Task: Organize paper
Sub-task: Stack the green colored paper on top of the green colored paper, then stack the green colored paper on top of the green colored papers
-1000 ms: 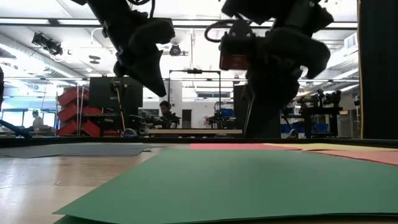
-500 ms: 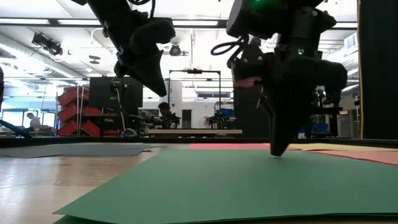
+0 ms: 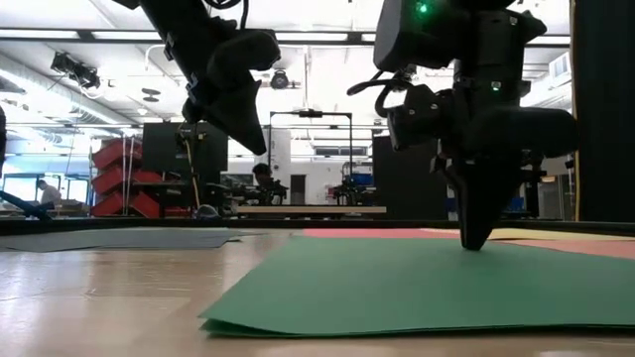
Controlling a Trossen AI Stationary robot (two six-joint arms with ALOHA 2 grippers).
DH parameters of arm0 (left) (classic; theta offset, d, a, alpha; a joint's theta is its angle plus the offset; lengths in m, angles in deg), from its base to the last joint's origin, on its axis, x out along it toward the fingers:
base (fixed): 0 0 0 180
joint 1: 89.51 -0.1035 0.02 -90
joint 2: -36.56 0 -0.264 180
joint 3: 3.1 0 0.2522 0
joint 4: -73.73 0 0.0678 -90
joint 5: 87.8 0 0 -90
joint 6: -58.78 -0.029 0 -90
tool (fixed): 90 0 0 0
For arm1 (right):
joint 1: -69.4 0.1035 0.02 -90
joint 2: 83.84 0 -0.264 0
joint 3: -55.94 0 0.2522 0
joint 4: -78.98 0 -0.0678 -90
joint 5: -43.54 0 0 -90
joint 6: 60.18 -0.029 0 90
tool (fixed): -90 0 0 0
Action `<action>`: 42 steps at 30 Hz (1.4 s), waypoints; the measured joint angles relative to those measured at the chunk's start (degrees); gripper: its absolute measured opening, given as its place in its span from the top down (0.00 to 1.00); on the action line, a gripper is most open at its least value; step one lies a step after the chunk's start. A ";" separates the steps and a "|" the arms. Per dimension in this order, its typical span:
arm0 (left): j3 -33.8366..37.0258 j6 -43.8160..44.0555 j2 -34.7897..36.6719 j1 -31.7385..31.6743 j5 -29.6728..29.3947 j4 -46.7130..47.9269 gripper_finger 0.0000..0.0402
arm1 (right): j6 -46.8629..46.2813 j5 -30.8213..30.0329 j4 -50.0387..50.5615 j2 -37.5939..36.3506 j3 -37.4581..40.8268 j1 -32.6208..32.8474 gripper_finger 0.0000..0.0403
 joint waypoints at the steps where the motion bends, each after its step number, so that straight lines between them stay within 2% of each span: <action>1: -0.02 0.01 0.00 0.00 0.02 0.00 1.00 | -0.26 0.00 0.55 0.00 0.02 0.02 1.00; 18: 0.00 0.02 0.00 0.02 0.02 -0.02 1.00 | -0.62 0.10 1.17 -0.07 0.15 0.70 1.00; 38: -0.02 -0.03 0.00 0.04 0.02 0.04 1.00 | -0.03 0.63 1.22 0.22 -3.41 0.87 1.00; 42: -0.02 -2.89 0.00 0.02 -0.39 0.29 1.00 | 2.09 -0.35 0.85 0.15 -3.44 0.51 1.00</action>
